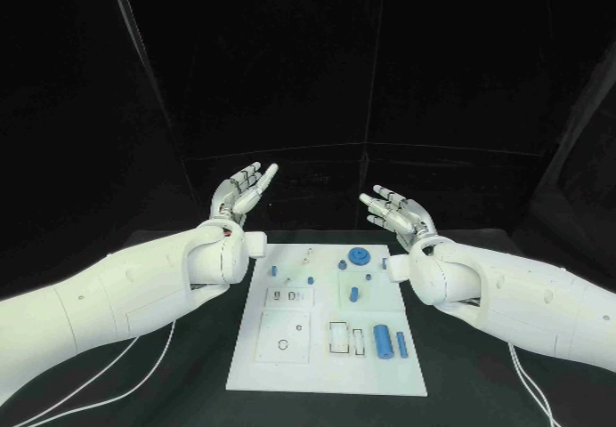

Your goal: Assemble the parts on the task board

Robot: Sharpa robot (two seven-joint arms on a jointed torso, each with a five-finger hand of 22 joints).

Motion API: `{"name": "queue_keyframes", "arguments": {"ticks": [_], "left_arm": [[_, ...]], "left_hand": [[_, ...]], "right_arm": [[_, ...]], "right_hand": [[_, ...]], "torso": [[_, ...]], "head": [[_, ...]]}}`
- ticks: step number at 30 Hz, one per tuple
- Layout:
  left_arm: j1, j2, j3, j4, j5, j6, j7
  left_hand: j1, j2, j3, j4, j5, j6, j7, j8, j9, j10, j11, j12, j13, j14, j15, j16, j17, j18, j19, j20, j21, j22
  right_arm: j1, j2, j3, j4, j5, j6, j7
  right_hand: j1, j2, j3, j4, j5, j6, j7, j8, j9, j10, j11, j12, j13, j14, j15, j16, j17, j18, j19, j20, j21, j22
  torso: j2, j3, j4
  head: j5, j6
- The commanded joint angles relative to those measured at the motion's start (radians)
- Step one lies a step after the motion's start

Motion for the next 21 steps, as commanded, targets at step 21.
{"name": "queue_keyframes", "arguments": {"ticks": [21], "left_arm": [[0.004,-0.117,0.003,0.102,0.034,0.146,0.067]], "left_hand": [[0.15,0.035,-0.012,-0.062,0.006,0.486,0.098,0.094,0.042,0.595,-0.007,0.11,0.038,0.504,-0.031,0.139,0.058,0.044,0.59,-0.002,0.253,0.104]], "right_arm": [[0.066,-0.006,0.01,-0.095,-0.612,0.12,-0.118]], "right_hand": [[0.163,-0.019,0.119,-0.258,0.006,0.694,0.07,0.075,0.035,0.755,-0.085,0.066,0.026,0.804,-0.118,0.111,0.032,0.113,0.604,-0.06,0.217,0.044]], "torso": [[0.069,-0.0006,-0.0082]], "head": [[-0.013,0.023]]}}
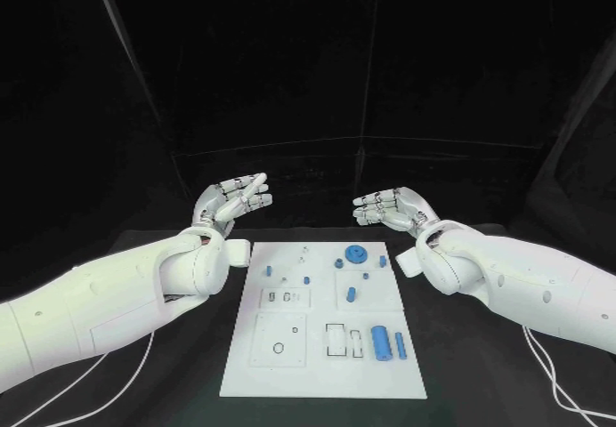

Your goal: Assemble the parts on the task board

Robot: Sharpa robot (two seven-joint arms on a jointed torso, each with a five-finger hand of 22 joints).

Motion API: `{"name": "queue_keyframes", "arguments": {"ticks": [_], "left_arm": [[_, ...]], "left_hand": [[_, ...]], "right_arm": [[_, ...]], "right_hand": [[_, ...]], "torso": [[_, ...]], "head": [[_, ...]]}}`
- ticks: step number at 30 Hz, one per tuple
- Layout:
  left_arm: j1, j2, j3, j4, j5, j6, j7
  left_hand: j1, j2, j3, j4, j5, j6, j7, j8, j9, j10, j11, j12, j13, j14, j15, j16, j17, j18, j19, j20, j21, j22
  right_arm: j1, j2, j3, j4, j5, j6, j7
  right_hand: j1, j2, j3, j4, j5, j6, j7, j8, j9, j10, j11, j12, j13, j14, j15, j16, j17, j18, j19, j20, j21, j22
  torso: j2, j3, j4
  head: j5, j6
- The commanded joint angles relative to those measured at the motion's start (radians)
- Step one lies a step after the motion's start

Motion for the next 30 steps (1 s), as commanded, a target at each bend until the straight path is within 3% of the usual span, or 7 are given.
{"name": "queue_keyframes", "arguments": {"ticks": [1,6,13,17,21,26,30], "left_arm": [[0.002,-0.026,0.001,0.03,0.002,0.032,0.039],[0.001,-0.072,0.001,0.102,0.0,0.049,0.037],[-0.004,-0.123,0.001,0.2,-0.007,0.061,0.055],[-0.006,-0.15,0.001,0.248,-0.013,0.062,0.065],[-0.007,-0.168,0.001,0.279,-0.017,0.064,0.066],[-0.007,-0.183,0.001,0.311,-0.019,0.058,0.066],[-0.007,-0.187,0.001,0.329,-0.019,0.053,0.067]], "left_hand": [[0.022,0.002,-0.007,-0.021,0.001,0.064,0.048,0.012,0.002,0.053,-0.015,0.011,-0.003,0.069,-0.022,0.024,0.009,0.007,0.082,-0.012,0.039,0.012],[0.022,0.018,-0.026,-0.032,0.002,0.13,0.032,0.033,0.002,0.138,-0.041,0.029,0.0,0.172,-0.054,0.06,0.034,0.008,0.171,-0.045,0.079,0.021],[0.036,0.032,-0.04,-0.048,0.003,0.169,0.017,0.038,-0.004,0.192,-0.057,0.028,0.0,0.234,-0.075,0.071,0.059,0.007,0.223,-0.066,0.098,0.022],[0.041,0.036,-0.042,-0.054,0.003,0.179,0.013,0.039,-0.005,0.205,-0.061,0.025,-0.001,0.243,-0.079,0.07,0.066,0.007,0.232,-0.07,0.1,0.021],[0.043,0.036,-0.042,-0.055,0.003,0.18,0.013,0.038,-0.005,0.207,-0.062,0.025,-0.001,0.244,-0.08,0.069,0.066,0.007,0.233,-0.071,0.1,0.02],[0.043,0.037,-0.043,-0.056,0.003,0.181,0.013,0.038,-0.005,0.207,-0.062,0.025,-0.001,0.244,-0.08,0.069,0.067,0.007,0.233,-0.071,0.1,0.02],[0.044,0.038,-0.043,-0.057,0.003,0.183,0.012,0.038,-0.005,0.21,-0.063,0.024,-0.001,0.246,-0.08,0.068,0.068,0.006,0.235,-0.072,0.1,0.02]], "right_arm": [[0.016,-0.001,0.001,-0.001,-0.208,-0.011,-0.034],[0.04,-0.006,0.001,0.005,-0.321,0.004,-0.073],[0.078,-0.013,0.002,0.026,-0.506,0.066,-0.211],[0.1,-0.006,0.002,0.037,-0.631,0.093,-0.293],[0.114,0.003,0.002,0.046,-0.74,0.116,-0.343],[0.126,0.012,0.003,0.061,-0.871,0.138,-0.4],[0.13,0.015,0.003,0.08,-0.945,0.154,-0.448]], "right_hand": [[-0.009,-0.012,0.047,-0.06,-0.018,0.096,-0.007,-0.003,0.0,0.116,-0.026,-0.024,0.002,0.146,-0.04,0.009,0.007,0.014,0.136,-0.042,0.052,0.006],[0.006,-0.021,0.085,-0.106,-0.001,0.128,-0.018,-0.005,0.001,0.161,-0.041,-0.034,0.004,0.202,-0.064,0.014,0.01,0.012,0.206,-0.075,0.106,0.029],[-0.008,-0.06,0.085,-0.107,0.005,0.173,-0.034,-0.009,0.001,0.229,-0.068,-0.041,0.007,0.325,-0.108,0.053,0.041,0.009,0.334,-0.133,0.282,0.12],[-0.014,-0.072,0.094,-0.109,0.014,0.188,-0.044,-0.016,0.0,0.258,-0.084,-0.036,0.012,0.398,-0.129,0.076,0.061,0.01,0.392,-0.155,0.393,0.182],[-0.023,-0.08,0.117,-0.109,0.043,0.19,-0.047,-0.026,-0.001,0.263,-0.09,-0.039,0.011,0.425,-0.135,0.078,0.073,0.01,0.43,-0.167,0.475,0.228],[-0.052,-0.094,0.153,-0.106,0.024,0.19,-0.051,-0.037,0.0,0.247,-0.089,-0.054,0.007,0.469,-0.141,0.097,0.107,0.009,0.438,-0.167,0.566,0.284],[-0.073,-0.104,0.166,-0.102,0.018,0.188,-0.052,-0.04,0.0,0.239,-0.089,-0.056,0.007,0.483,-0.143,0.114,0.137,-0.007,0.464,-0.164,0.68,0.419]], "torso": [[0.031,-0.0012,0.0002],[0.066,-0.0038,0.0027],[0.111,-0.0044,0.0073],[0.128,-0.0041,0.0121],[0.143,-0.0038,0.0135],[0.161,-0.0041,0.0162],[0.171,-0.0047,0.0183]], "head": [[-0.004,0.007],[-0.012,0.029],[-0.021,0.038],[-0.024,0.042],[-0.029,0.046],[-0.032,0.053],[-0.037,0.053]]}}
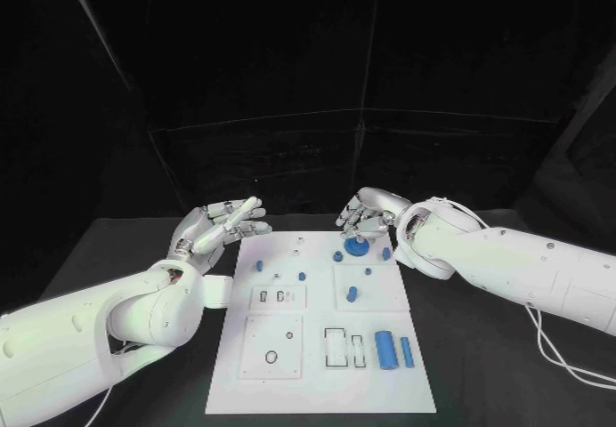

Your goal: Assemble the parts on the task board

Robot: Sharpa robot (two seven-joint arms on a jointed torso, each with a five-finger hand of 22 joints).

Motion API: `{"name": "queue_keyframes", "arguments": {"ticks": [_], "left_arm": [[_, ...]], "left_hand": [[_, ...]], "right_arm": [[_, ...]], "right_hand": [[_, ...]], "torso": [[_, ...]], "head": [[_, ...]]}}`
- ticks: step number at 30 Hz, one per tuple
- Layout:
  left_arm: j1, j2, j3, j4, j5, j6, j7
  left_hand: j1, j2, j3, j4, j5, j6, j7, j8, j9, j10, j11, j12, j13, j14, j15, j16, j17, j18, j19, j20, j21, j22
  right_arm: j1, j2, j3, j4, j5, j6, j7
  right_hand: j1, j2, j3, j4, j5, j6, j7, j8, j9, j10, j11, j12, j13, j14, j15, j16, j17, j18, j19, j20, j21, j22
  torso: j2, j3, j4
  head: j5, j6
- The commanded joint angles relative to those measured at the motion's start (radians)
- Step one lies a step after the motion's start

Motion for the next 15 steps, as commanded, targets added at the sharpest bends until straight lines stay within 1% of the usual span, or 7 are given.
{"name": "queue_keyframes", "arguments": {"ticks": [1,6,7,8,9,10,15], "left_arm": [[0.001,-0.002,0.001,0.016,-0.012,0.007,0.024],[0.001,-0.002,0.001,0.022,-0.013,0.006,0.021],[0.001,-0.002,0.001,0.023,-0.013,0.005,0.021],[0.001,-0.002,0.001,0.023,-0.013,0.005,0.02],[0.001,-0.003,0.001,0.023,-0.013,0.005,0.02],[0.001,-0.003,0.001,0.024,-0.013,0.005,0.019],[0.001,-0.005,0.001,0.026,-0.013,0.005,0.015]], "left_hand": [[0.001,0.009,0.0,-0.007,0.003,0.008,0.002,0.004,-0.002,0.007,-0.001,-0.002,0.0,0.008,0.001,0.002,0.002,0.006,0.008,0.002,0.004,-0.002],[0.001,0.009,0.0,-0.007,0.003,0.009,0.002,0.004,-0.002,0.008,-0.001,-0.002,0.0,0.008,0.001,0.002,0.002,0.006,0.008,0.002,0.004,-0.002],[0.001,0.009,0.0,-0.007,0.003,0.009,0.002,0.004,-0.002,0.008,-0.001,-0.002,0.0,0.008,0.001,0.002,0.002,0.006,0.008,0.002,0.004,-0.002],[0.001,0.009,0.0,-0.007,0.003,0.009,0.002,0.004,-0.002,0.008,-0.001,-0.002,0.0,0.008,0.001,0.002,0.002,0.006,0.008,0.002,0.004,-0.002],[0.001,0.009,0.0,-0.007,0.003,0.009,0.002,0.004,-0.002,0.008,-0.001,-0.002,0.0,0.008,0.001,0.001,0.002,0.006,0.008,0.002,0.004,-0.002],[0.001,0.009,0.0,-0.007,0.003,0.009,0.002,0.004,-0.002,0.008,-0.001,-0.002,0.0,0.008,0.001,0.001,0.002,0.006,0.008,0.002,0.004,-0.002],[0.001,0.009,-0.001,-0.007,0.003,0.009,0.002,0.004,-0.002,0.009,-0.001,-0.002,0.0,0.008,0.001,0.001,0.002,0.006,0.008,0.002,0.004,-0.002]], "right_arm": [[0.004,0.003,0.001,0.018,-0.178,0.052,-0.103],[0.006,0.012,0.001,0.031,-0.236,0.087,-0.138],[0.006,0.014,0.001,0.032,-0.247,0.096,-0.144],[0.006,0.015,0.001,0.033,-0.255,0.104,-0.149],[0.006,0.016,0.001,0.034,-0.262,0.112,-0.153],[0.006,0.017,0.001,0.036,-0.268,0.121,-0.157],[0.006,0.023,0.001,0.037,-0.288,0.151,-0.167]], "right_hand": [[-0.019,-0.002,0.007,0.002,-0.01,-0.002,-0.003,-0.007,0.0,-0.015,0.0,-0.006,-0.001,0.042,-0.005,0.012,0.018,-0.008,0.011,0.001,0.054,0.063],[-0.032,-0.013,0.012,0.006,-0.024,-0.013,-0.002,-0.009,-0.001,-0.041,0.002,-0.006,0.0,0.048,-0.005,0.051,0.057,-0.011,0.006,0.001,0.106,0.116],[-0.039,-0.006,0.013,0.014,-0.027,-0.018,-0.007,-0.009,-0.001,-0.049,-0.016,-0.005,0.0,0.064,-0.008,0.282,0.218,-0.006,0.005,-0.008,0.121,0.132],[-0.046,-0.012,0.009,0.017,-0.03,-0.023,-0.01,-0.009,-0.001,-0.055,-0.014,-0.005,0.001,0.076,-0.014,0.563,0.474,-0.01,0.006,-0.011,0.134,0.148],[-0.045,-0.008,0.012,0.021,-0.031,-0.022,-0.013,-0.002,0.002,-0.057,-0.003,0.004,0.005,0.064,-0.008,0.822,0.676,-0.02,-0.001,-0.002,0.158,0.17],[-0.044,-0.013,0.012,0.021,-0.033,-0.031,-0.01,-0.005,0.001,-0.066,0.002,0.006,0.006,0.056,-0.007,0.92,0.751,-0.02,-0.005,0.001,0.175,0.188],[-0.045,-0.024,0.006,0.023,-0.04,-0.043,-0.007,-0.008,0.0,-0.08,0.004,0.007,0.006,0.048,-0.003,0.955,0.788,-0.02,-0.01,0.005,0.197,0.212]], "torso": [[0.016,-0.0007,0.003],[0.02,-0.0008,0.0042],[0.02,-0.0007,0.0042],[0.019,-0.0008,0.004],[0.019,-0.0008,0.0043],[0.02,-0.0007,0.0039],[0.023,-0.0007,0.0048]], "head": [[-0.005,0.001],[-0.006,-0.001],[-0.006,-0.002],[-0.006,-0.003],[-0.006,-0.004],[-0.006,-0.004],[-0.005,-0.004]]}}
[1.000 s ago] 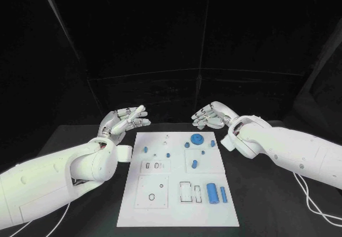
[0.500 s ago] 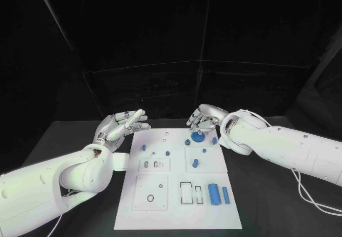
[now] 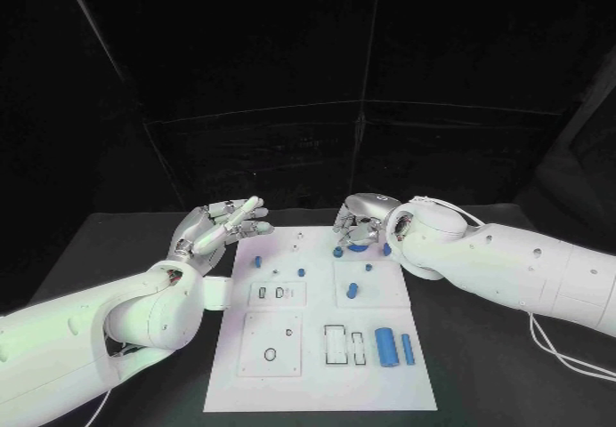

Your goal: Assemble the parts on the task board

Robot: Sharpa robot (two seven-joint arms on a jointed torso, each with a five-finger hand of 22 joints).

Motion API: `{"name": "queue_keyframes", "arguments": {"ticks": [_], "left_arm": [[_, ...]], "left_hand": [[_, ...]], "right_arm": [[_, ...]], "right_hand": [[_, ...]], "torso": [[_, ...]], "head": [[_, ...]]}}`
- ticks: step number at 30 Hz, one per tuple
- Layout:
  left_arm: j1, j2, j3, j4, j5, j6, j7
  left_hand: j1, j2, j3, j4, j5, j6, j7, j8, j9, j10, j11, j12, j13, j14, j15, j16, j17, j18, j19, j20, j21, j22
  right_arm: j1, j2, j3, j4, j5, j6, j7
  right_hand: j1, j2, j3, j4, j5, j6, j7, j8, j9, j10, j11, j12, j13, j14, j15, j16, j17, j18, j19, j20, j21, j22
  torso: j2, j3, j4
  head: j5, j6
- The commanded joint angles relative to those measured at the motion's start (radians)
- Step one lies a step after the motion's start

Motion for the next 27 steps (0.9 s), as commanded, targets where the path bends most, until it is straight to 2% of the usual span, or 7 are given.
{"name": "queue_keyframes", "arguments": {"ticks": [1,5,10,12,15,16,27], "left_arm": [[0.002,-0.001,0.001,0.004,-0.009,0.006,0.013],[0.002,-0.001,0.001,0.003,-0.01,0.006,0.01],[0.002,-0.001,0.001,0.001,-0.01,0.006,0.007],[0.002,-0.002,0.001,0.002,-0.01,0.007,0.006],[0.002,-0.003,0.001,0.005,-0.01,0.007,0.004],[0.002,-0.003,0.001,0.006,-0.01,0.008,0.004],[0.002,-0.001,0.001,0.003,-0.01,0.008,0.0]], "left_hand": [[0.001,0.009,-0.001,-0.007,0.003,0.006,-0.002,0.004,-0.001,0.009,-0.001,-0.002,0.0,0.008,0.001,0.001,0.001,0.006,0.008,0.002,0.004,-0.001],[0.001,0.009,-0.001,-0.007,0.003,0.006,-0.002,0.004,-0.001,0.009,-0.001,-0.002,0.0,0.008,0.001,0.001,0.001,0.006,0.008,0.002,0.004,-0.001],[0.001,0.009,-0.001,-0.007,0.003,0.006,-0.002,0.004,-0.001,0.009,-0.001,-0.002,0.0,0.007,0.002,0.0,0.001,0.006,0.008,0.001,0.003,-0.002],[0.001,0.009,-0.001,-0.007,0.003,0.006,-0.002,0.004,-0.001,0.009,-0.001,-0.002,0.0,0.007,0.002,0.0,0.001,0.006,0.008,0.001,0.003,-0.002],[0.001,0.009,-0.001,-0.008,0.003,0.007,-0.002,0.004,-0.001,0.009,-0.001,-0.003,-0.001,0.007,0.002,0.0,0.002,0.006,0.008,0.001,0.003,-0.002],[0.001,0.009,-0.001,-0.008,0.003,0.007,-0.002,0.004,-0.001,0.009,-0.001,-0.003,-0.001,0.007,0.002,0.0,0.002,0.006,0.008,0.001,0.003,-0.002],[0.003,0.01,-0.001,-0.009,0.003,0.007,-0.001,0.003,-0.001,0.01,-0.001,-0.004,-0.001,0.006,0.002,-0.002,0.002,0.006,0.008,0.001,0.003,-0.002]], "right_arm": [[0.003,0.006,0.001,0.002,-0.065,0.062,-0.038],[0.003,0.014,0.001,-0.002,-0.071,0.073,-0.039],[0.002,0.028,0.0,-0.013,-0.078,0.095,-0.039],[0.002,0.03,0.0,-0.015,-0.079,0.102,-0.038],[0.002,0.035,0.0,-0.019,-0.08,0.114,-0.036],[0.002,0.037,0.0,-0.021,-0.08,0.118,-0.034],[0.002,0.053,0.0,-0.04,-0.085,0.16,-0.028]], "right_hand": [[0.002,-0.007,-0.004,0.003,-0.007,-0.012,0.002,-0.004,-0.001,-0.012,0.0,0.006,0.002,0.039,0.005,0.017,0.016,-0.012,-0.006,0.002,0.013,0.013],[0.004,-0.006,-0.004,0.004,-0.009,-0.014,0.002,-0.004,-0.001,-0.015,0.001,0.008,0.002,0.037,0.005,0.028,0.028,-0.013,-0.005,0.003,0.023,0.024],[0.007,-0.005,-0.004,0.005,-0.01,-0.016,0.002,-0.004,-0.001,-0.016,0.001,0.011,0.003,0.037,0.006,0.042,0.044,-0.015,-0.001,0.004,0.037,0.043],[0.007,-0.004,-0.003,0.006,-0.01,-0.016,0.002,-0.004,-0.001,-0.016,0.001,0.011,0.003,0.037,0.006,0.042,0.044,-0.016,-0.001,0.004,0.037,0.043],[0.01,-0.001,-0.001,0.006,-0.011,-0.016,0.002,-0.003,0.0,-0.017,0.001,0.013,0.004,0.036,0.006,0.05,0.052,-0.017,0.0,0.005,0.046,0.054],[0.011,-0.001,-0.001,0.006,-0.011,-0.016,0.002,-0.003,0.0,-0.017,0.001,0.013,0.004,0.036,0.006,0.051,0.053,-0.017,0.0,0.005,0.047,0.055],[0.028,0.018,0.027,0.002,-0.02,0.016,0.001,0.009,0.004,0.013,-0.004,0.031,0.006,0.032,0.004,0.074,0.073,-0.02,0.001,0.004,0.078,0.089]], "torso": [[0.003,0.0001,0.0012],[0.005,0.0006,0.0032],[0.006,0.0019,-0.0004],[0.009,0.0038,0.0018],[0.012,0.0038,-0.0001],[0.011,0.0016,-0.0031],[0.013,0.0025,0.0006]], "head": [[0.001,-0.001],[0.003,-0.002],[0.008,-0.005],[0.005,-0.004],[0.006,-0.003],[0.009,-0.007],[0.011,-0.009]]}}
